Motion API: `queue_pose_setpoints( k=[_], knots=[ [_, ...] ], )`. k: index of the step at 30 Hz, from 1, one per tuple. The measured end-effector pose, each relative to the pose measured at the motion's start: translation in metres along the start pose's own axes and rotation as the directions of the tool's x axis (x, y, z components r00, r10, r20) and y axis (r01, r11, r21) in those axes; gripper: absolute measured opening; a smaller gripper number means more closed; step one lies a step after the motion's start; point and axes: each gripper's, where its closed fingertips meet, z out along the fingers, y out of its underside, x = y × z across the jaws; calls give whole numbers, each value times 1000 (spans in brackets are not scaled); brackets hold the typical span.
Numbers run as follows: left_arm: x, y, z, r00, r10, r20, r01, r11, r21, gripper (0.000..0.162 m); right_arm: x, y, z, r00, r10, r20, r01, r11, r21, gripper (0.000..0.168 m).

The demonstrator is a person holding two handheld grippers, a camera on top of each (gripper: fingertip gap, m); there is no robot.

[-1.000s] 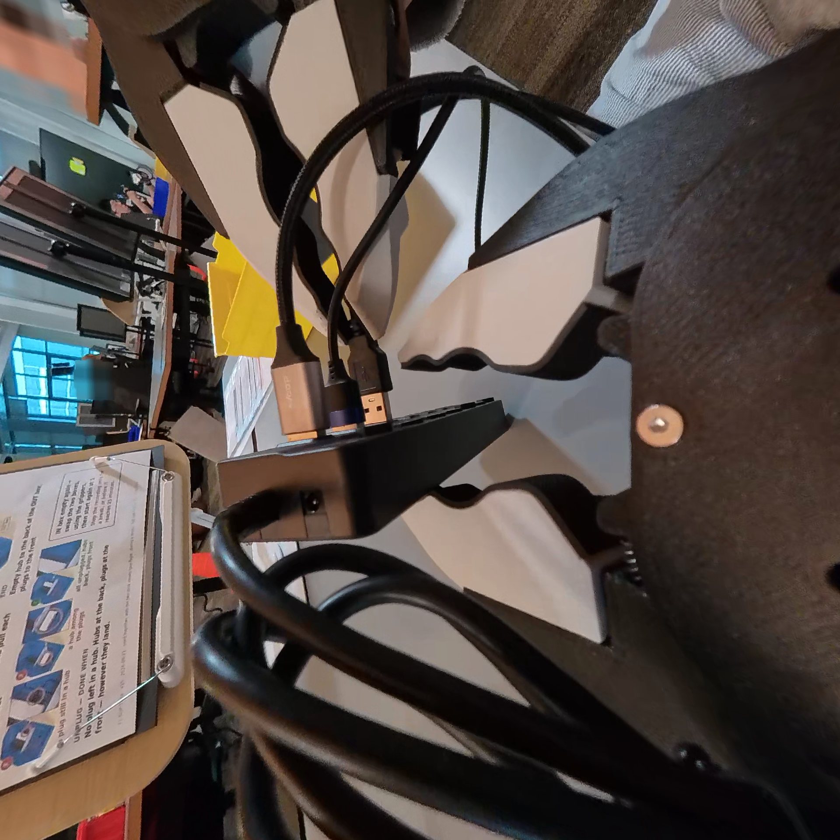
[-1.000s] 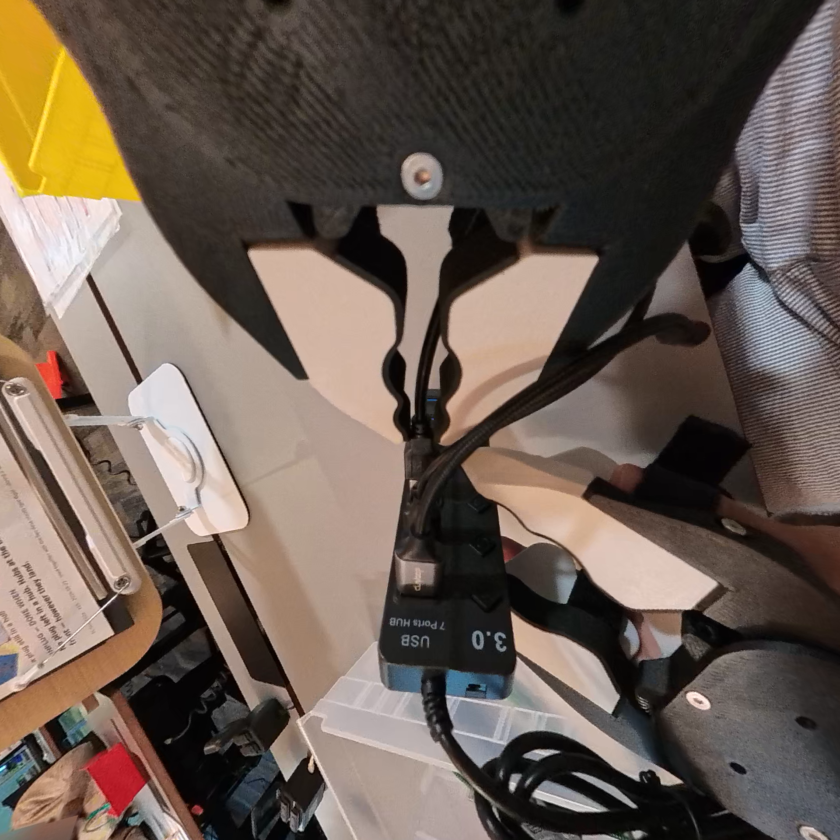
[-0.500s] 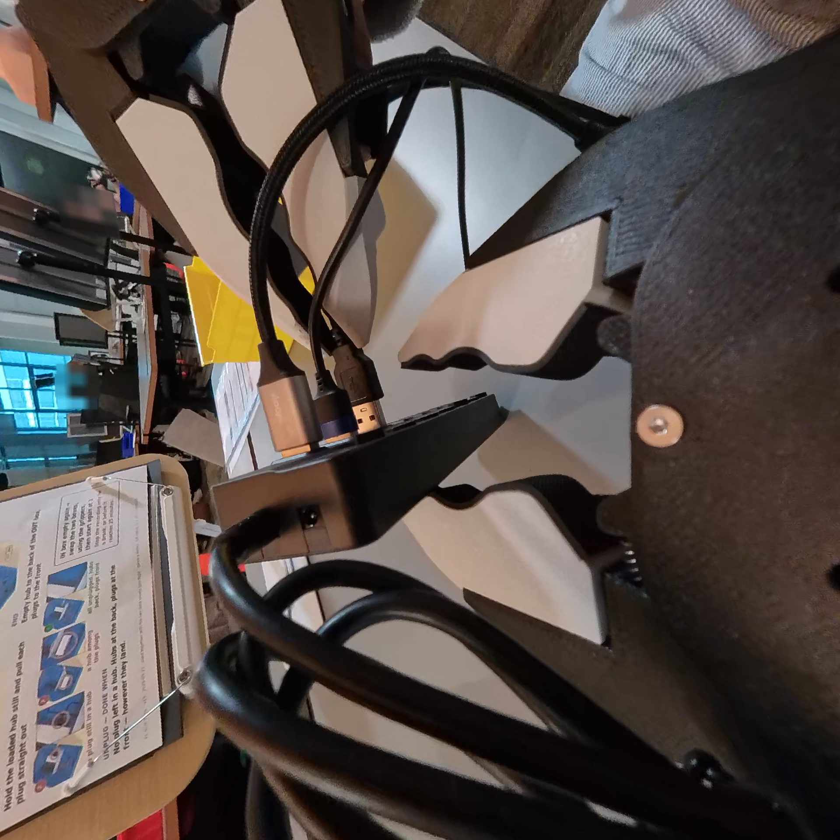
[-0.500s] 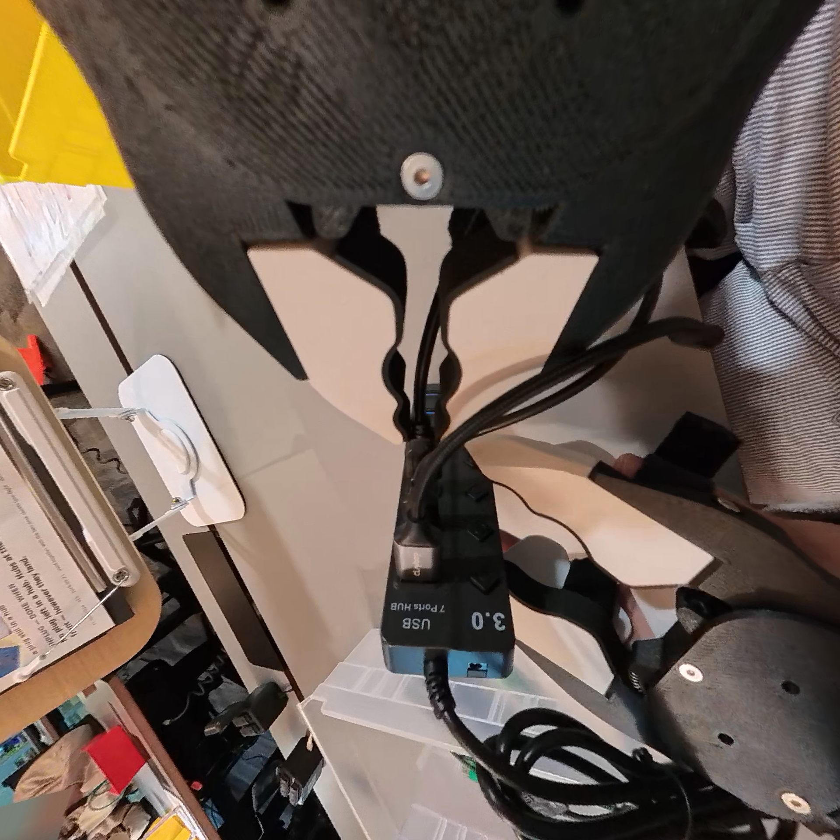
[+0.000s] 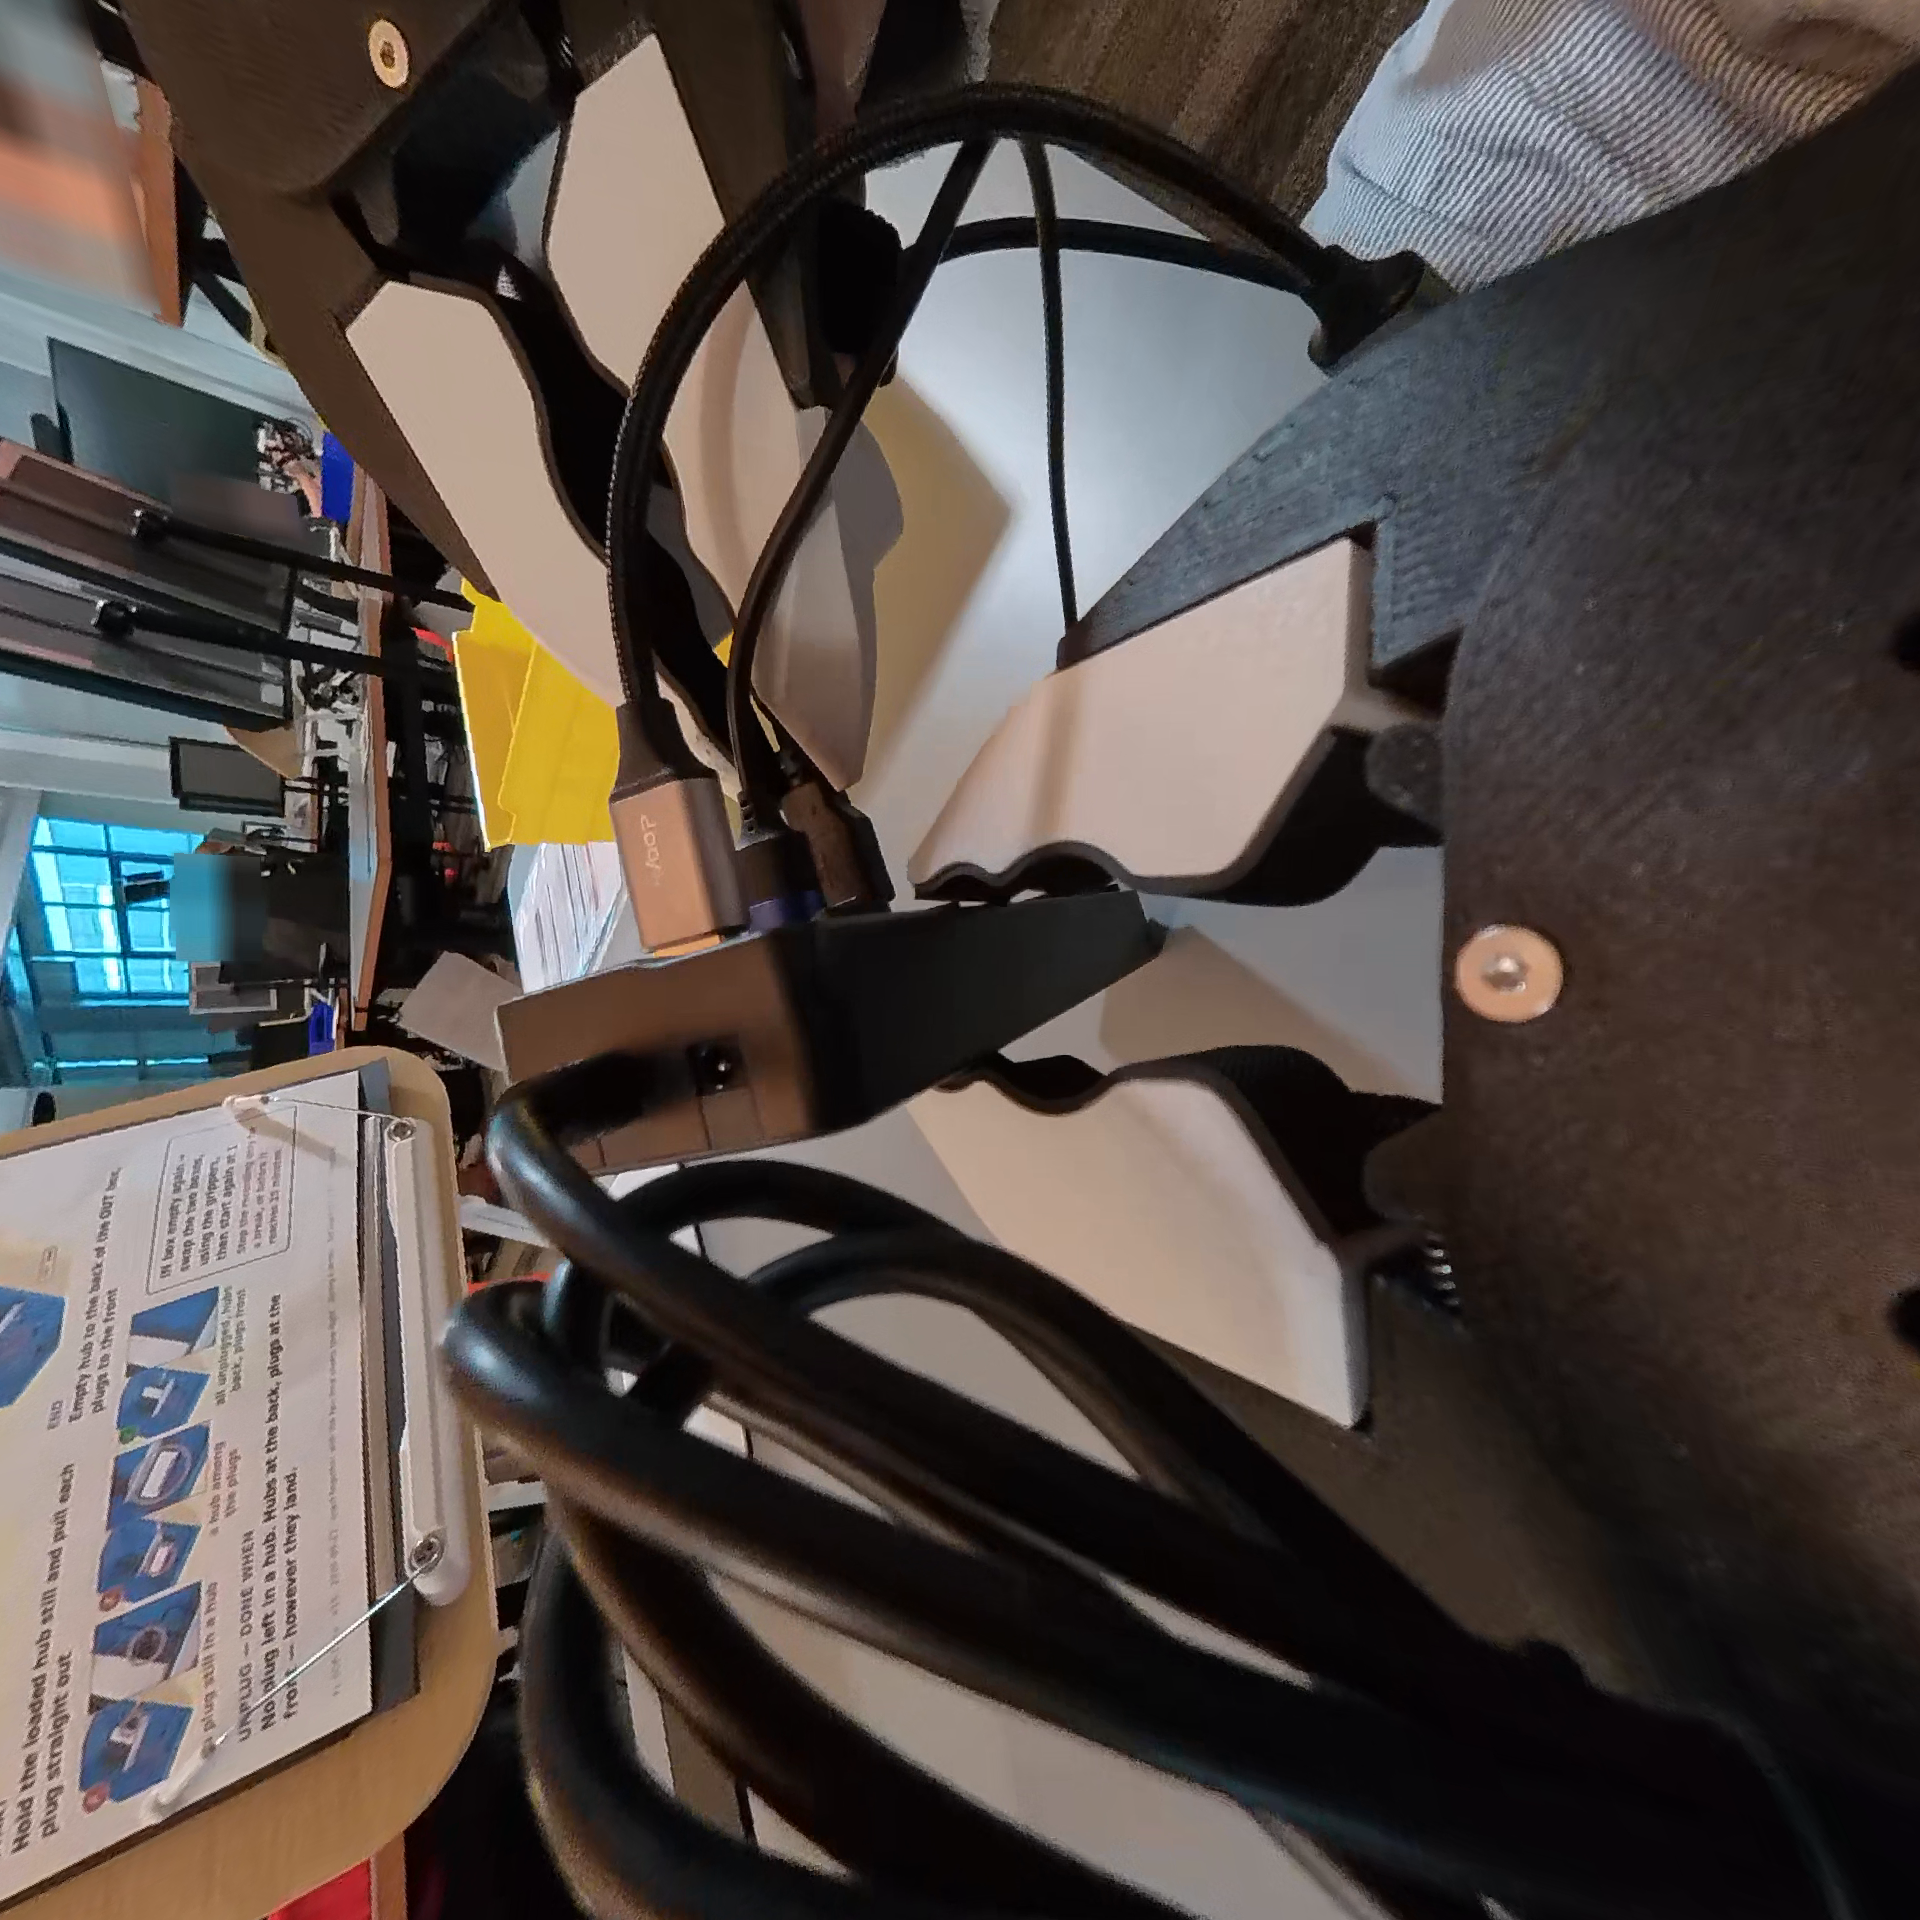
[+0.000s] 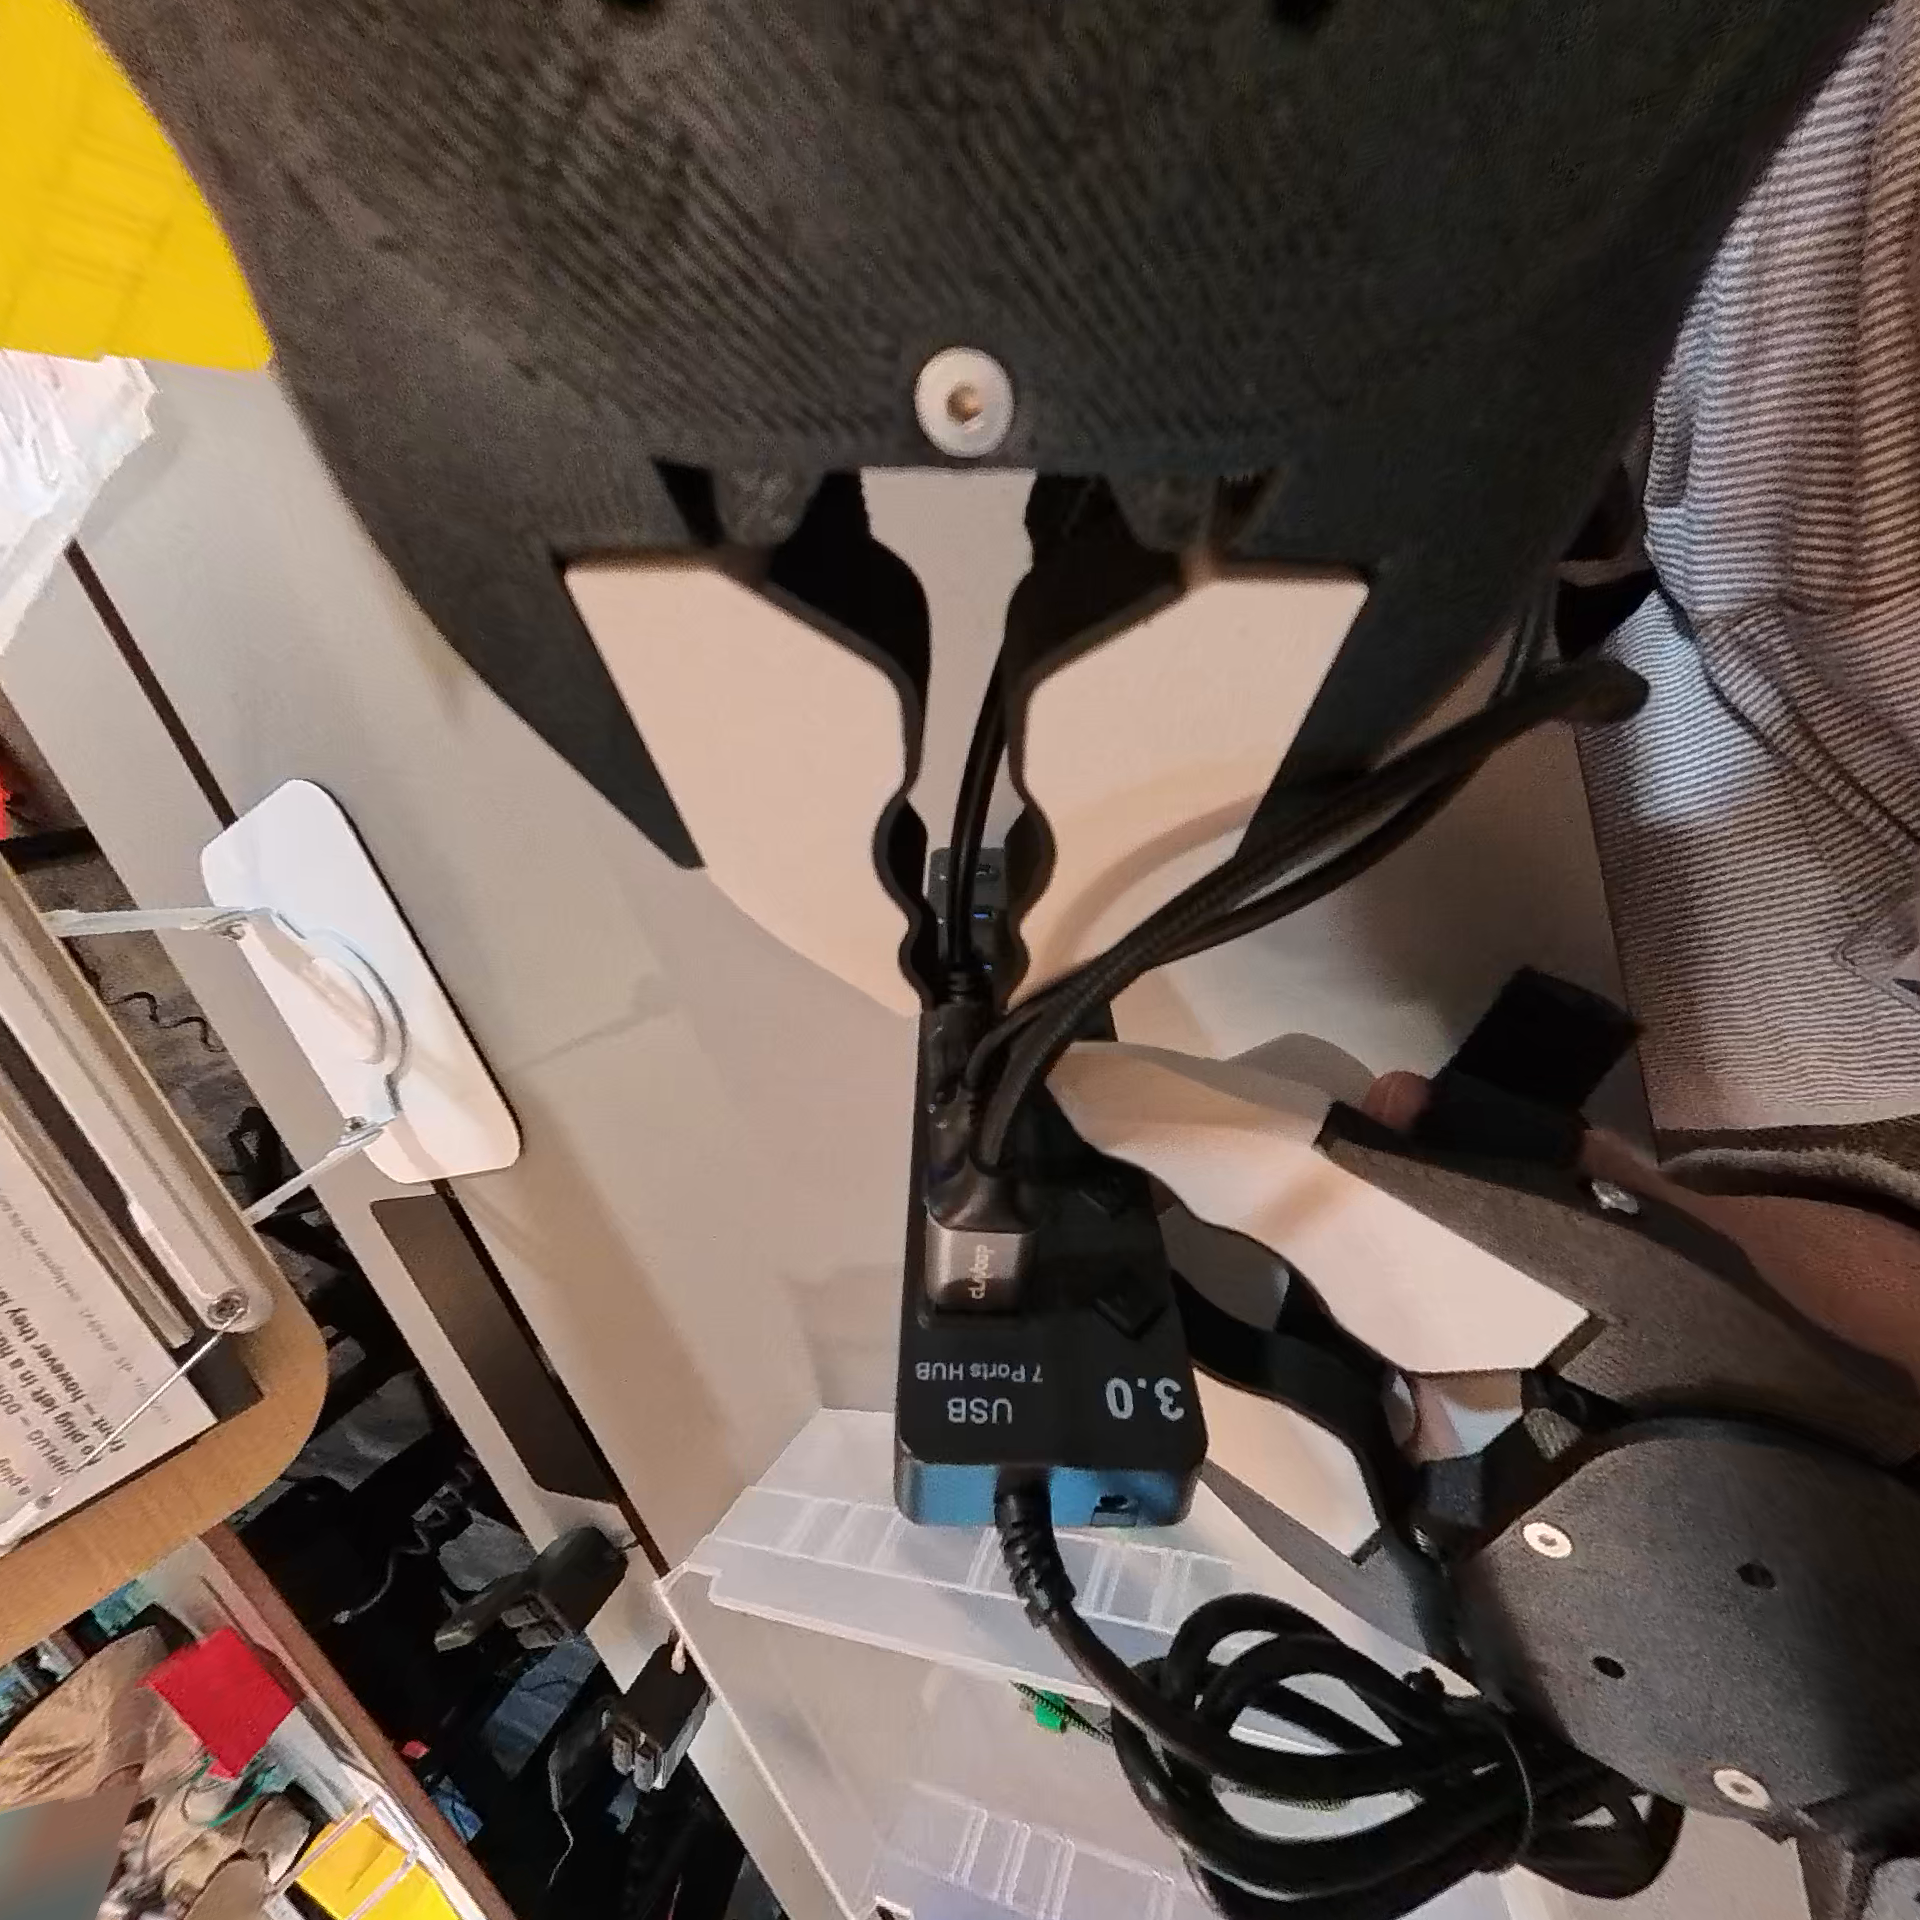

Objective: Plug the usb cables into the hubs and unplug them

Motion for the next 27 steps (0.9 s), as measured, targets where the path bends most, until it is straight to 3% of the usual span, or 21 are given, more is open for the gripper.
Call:
queue_pose_setpoints(
  k=[27],
  knots=[
    [5, 0, -2, 994, -92, -53, 93, 996, 9, 26, -4, 0, -2, 992, 92, 81, -96, 994, 53, 10]
  ],
)
